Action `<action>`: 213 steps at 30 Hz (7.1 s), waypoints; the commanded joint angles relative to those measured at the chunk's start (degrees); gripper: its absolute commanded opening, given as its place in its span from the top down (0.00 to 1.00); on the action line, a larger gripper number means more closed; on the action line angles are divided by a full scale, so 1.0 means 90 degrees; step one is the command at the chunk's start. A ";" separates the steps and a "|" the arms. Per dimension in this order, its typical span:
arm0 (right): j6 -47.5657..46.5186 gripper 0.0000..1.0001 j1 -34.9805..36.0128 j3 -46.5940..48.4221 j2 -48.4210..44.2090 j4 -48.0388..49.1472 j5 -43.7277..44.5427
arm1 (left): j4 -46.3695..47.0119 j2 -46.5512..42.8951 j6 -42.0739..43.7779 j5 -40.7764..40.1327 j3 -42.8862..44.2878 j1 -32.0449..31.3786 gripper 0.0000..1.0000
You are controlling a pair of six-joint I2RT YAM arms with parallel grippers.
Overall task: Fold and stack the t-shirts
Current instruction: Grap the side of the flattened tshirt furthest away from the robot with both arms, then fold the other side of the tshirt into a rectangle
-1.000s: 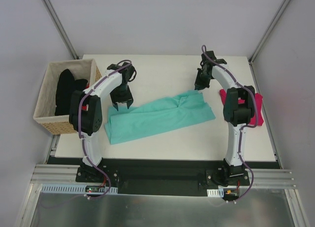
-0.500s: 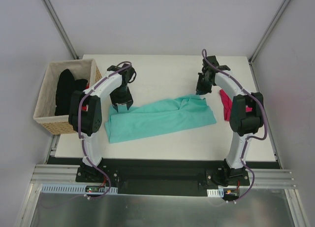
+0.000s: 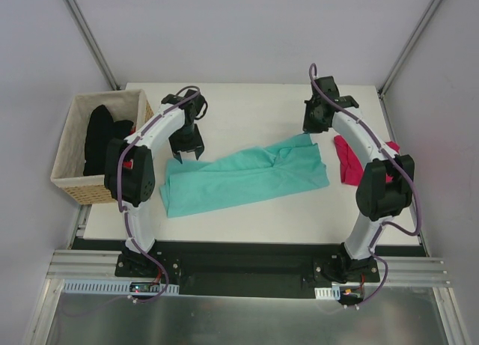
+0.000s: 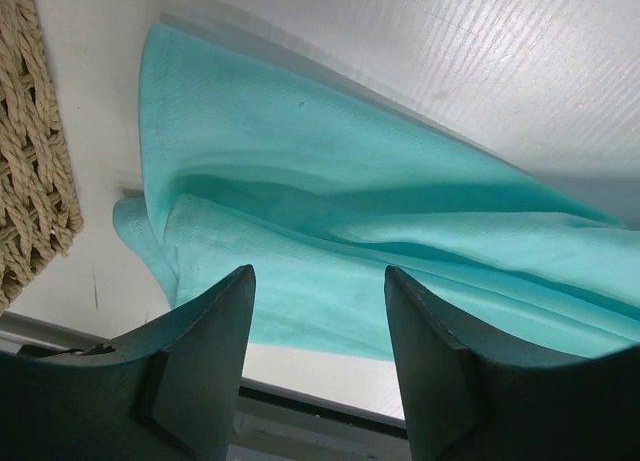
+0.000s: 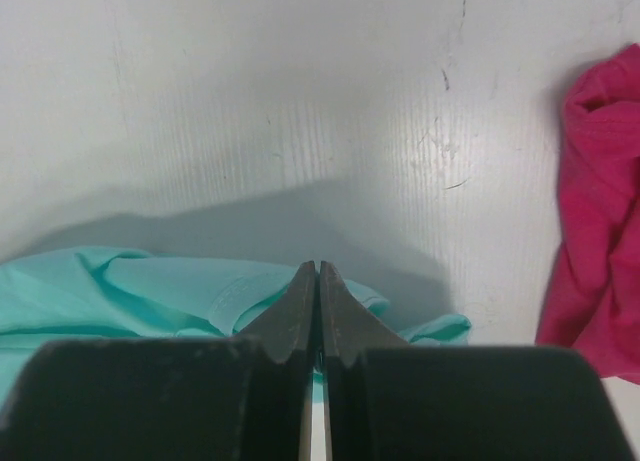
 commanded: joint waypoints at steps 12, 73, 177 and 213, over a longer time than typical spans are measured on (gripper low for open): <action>-0.0615 0.99 0.0005 0.1284 0.0233 -0.0009 0.0531 | -0.0120 -0.0390 0.0158 -0.0160 -0.0136 0.0010 0.45; -0.0381 0.99 -0.0258 0.1312 0.0721 -0.0165 0.0150 | 0.0544 0.0763 0.0158 0.0045 0.0351 0.0830 1.00; 0.1378 0.71 0.0474 0.0306 0.0076 -0.1552 0.1898 | -0.0325 -0.0292 0.0598 -0.0444 -0.0391 0.0713 0.66; 0.1417 0.70 0.0562 0.0227 0.0731 -0.1004 0.1391 | -0.0911 0.0372 0.0647 -0.0444 0.0840 0.0703 0.69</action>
